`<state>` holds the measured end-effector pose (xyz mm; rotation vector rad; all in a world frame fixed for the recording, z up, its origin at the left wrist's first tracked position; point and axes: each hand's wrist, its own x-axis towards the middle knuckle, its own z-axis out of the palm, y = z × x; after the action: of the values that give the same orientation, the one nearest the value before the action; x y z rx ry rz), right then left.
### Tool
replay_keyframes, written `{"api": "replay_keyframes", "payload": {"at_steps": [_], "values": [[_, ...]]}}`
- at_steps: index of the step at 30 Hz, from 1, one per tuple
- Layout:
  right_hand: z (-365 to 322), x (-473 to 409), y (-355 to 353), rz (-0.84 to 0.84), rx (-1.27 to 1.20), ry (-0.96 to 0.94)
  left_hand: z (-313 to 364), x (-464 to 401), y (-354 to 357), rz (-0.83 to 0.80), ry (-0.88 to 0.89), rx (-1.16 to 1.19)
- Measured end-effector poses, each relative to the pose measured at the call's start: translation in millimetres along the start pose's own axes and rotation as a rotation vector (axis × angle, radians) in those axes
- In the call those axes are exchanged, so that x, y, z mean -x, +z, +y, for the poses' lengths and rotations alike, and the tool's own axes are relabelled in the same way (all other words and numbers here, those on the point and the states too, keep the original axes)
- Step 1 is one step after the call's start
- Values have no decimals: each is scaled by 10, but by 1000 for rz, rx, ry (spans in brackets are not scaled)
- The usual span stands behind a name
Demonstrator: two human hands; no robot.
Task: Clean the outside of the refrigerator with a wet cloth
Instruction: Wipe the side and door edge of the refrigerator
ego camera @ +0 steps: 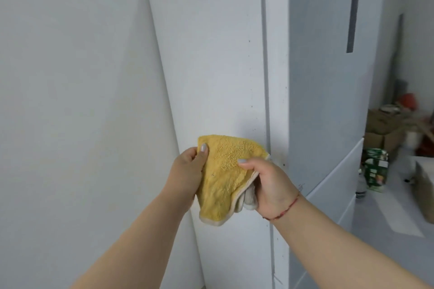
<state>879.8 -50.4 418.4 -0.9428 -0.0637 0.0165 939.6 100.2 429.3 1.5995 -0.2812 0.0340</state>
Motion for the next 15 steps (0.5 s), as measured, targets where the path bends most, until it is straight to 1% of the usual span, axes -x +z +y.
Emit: {"api": "replay_keyframes", "payload": {"at_steps": [3,5,7,10,13,15], "values": [[-171,49,26,-65,-13,-126,68,-139,164,-50,69,-46],[-268,52,39,-31,50,-187,109,-196,280,-72,99,-54],[-367,64,59,41,134,-246,147,-253,387,-76,133,-59],[-469,71,96,66,126,-346,159,-337,468,-79,214,-43],[-558,84,215,114,114,-499,134,-464,502,-49,232,4],[-615,101,315,161,177,-690,128,-580,510,-24,237,33]]}}
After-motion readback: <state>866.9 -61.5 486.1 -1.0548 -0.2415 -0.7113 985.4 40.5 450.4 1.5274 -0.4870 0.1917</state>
